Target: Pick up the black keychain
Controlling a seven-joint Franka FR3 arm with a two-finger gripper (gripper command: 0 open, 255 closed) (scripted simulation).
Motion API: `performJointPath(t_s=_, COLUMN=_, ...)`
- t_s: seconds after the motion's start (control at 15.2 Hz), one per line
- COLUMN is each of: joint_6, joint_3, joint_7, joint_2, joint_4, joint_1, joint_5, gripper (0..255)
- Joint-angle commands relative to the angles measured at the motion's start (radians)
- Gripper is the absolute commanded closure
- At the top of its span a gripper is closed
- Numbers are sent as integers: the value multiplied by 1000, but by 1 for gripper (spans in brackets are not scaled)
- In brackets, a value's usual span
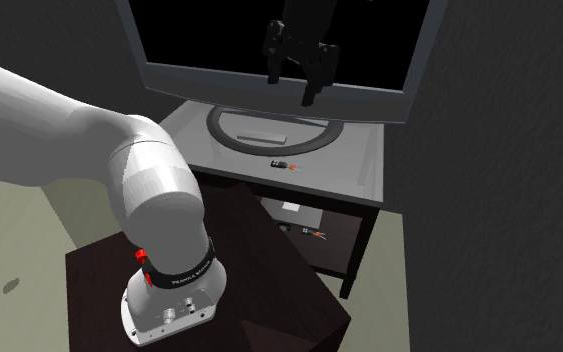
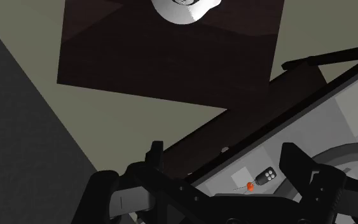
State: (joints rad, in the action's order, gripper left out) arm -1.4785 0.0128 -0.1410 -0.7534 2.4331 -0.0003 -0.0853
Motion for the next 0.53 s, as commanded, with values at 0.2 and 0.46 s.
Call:
performJointPath(t_s=0.2, joint_6=-104, joint_3=46, joint_7=39, joint_2=10, joint_4=72, joint_1=19, joint_5=-35, gripper=0)
performJointPath(t_s=0.46, joint_6=-251, joint_3=110, joint_7=88, joint_2=51, joint_4=150, joint_1=47, joint_5=-81, gripper=0)
